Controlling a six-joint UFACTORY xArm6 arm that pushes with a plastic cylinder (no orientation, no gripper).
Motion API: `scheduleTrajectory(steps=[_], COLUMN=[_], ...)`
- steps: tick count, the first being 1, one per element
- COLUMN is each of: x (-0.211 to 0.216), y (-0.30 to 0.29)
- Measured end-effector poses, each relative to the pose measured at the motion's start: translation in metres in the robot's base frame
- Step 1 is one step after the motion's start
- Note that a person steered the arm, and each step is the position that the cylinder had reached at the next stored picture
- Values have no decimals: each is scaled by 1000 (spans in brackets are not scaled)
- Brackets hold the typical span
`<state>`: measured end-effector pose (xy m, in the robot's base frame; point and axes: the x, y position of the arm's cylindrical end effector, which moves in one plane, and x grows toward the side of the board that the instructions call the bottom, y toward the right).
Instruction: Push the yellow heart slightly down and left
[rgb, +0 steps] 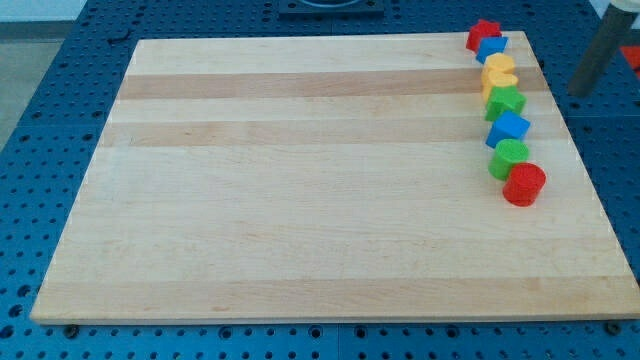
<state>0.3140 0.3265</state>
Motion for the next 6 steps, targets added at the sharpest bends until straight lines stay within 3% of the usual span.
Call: scheduleTrajectory(steps=[3, 6], x=[-9, 41], y=[-79, -152])
